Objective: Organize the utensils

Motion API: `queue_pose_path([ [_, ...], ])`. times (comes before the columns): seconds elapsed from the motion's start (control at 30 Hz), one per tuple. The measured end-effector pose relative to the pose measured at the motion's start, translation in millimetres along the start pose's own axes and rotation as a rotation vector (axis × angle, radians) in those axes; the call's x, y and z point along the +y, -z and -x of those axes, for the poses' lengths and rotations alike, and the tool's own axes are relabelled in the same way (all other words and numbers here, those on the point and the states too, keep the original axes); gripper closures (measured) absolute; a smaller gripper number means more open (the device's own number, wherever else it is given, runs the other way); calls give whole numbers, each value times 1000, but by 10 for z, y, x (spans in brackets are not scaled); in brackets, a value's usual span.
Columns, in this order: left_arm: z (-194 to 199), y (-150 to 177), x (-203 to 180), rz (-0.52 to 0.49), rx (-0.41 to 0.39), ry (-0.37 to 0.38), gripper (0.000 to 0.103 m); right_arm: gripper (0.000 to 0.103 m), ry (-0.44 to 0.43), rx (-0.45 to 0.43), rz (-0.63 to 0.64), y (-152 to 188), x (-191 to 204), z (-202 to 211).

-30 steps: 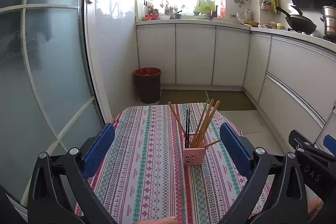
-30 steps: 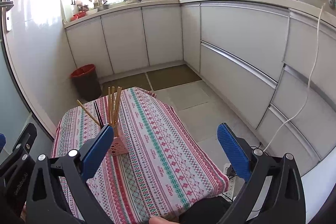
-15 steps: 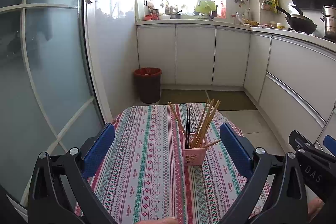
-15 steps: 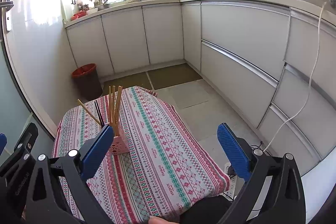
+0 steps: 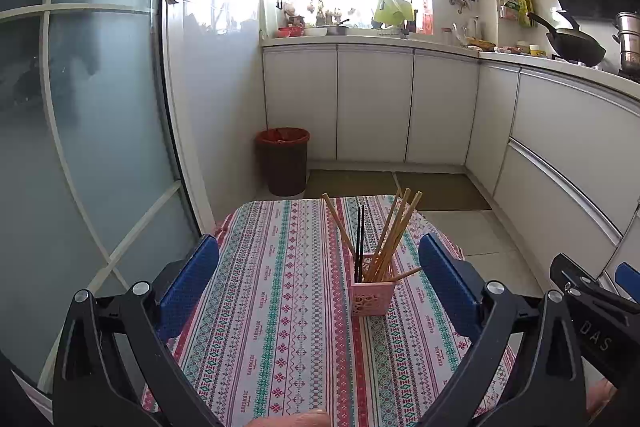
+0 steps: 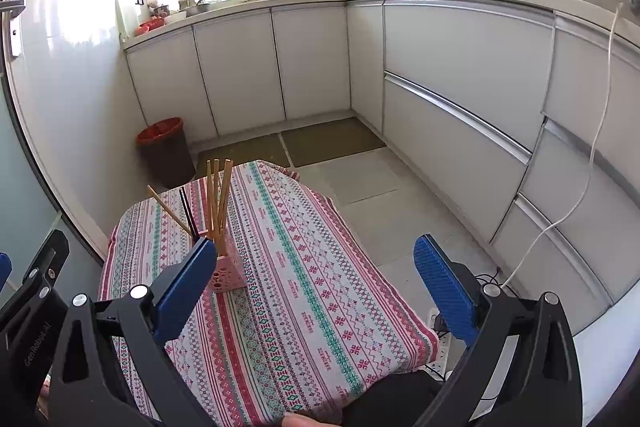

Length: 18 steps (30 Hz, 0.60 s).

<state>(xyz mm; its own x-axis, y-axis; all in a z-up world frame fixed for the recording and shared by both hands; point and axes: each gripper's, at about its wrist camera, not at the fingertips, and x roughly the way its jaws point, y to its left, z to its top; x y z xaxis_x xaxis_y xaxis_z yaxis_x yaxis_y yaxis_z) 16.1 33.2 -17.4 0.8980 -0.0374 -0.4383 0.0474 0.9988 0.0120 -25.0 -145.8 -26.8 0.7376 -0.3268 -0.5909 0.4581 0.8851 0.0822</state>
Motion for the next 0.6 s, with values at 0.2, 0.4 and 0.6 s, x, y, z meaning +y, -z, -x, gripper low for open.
queue_pose_path([
  [0.2,-2,15,-11,1,5,6,7,7,-3,6,0,0,4,-17],
  [0.4,-3,27,-20,3,7,9,7,7,-7,12,1,7,7,-27],
  [0.6,-18,46,-39,1,3,31,9,7,-9,18,2,13,17,-41],
])
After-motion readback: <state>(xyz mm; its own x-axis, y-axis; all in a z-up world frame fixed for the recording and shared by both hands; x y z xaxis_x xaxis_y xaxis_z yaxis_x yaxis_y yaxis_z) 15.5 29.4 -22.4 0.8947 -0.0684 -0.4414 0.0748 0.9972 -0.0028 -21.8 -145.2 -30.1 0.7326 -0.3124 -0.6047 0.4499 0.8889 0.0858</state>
